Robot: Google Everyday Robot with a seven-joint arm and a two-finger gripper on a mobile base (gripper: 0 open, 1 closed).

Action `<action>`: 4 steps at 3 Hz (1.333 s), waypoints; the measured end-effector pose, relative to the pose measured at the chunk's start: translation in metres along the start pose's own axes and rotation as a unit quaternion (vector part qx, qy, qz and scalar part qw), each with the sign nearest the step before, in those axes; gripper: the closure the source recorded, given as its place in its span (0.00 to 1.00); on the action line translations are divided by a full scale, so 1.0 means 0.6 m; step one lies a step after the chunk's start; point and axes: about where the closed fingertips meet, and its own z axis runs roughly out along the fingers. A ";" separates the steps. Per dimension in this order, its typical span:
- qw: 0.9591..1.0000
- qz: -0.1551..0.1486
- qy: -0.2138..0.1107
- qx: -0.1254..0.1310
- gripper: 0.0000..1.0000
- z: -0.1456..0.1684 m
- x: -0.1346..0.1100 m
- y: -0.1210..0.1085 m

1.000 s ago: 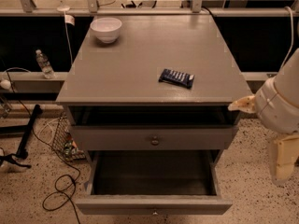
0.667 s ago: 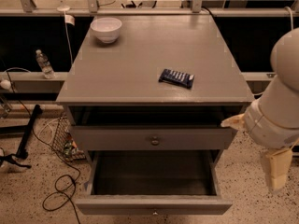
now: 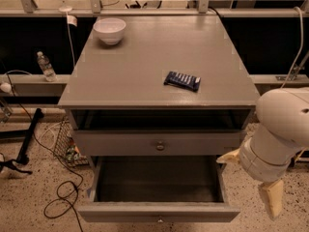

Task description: Close middle drawer

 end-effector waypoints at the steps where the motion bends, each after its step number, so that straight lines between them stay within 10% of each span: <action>1: 1.000 0.000 0.000 0.000 0.00 0.000 0.000 0.000; 4: 0.995 -0.082 0.022 -0.055 0.00 0.162 0.018 0.022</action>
Offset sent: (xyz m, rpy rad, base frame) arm -0.0037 0.0049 -0.0107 -0.0680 -0.0344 0.0762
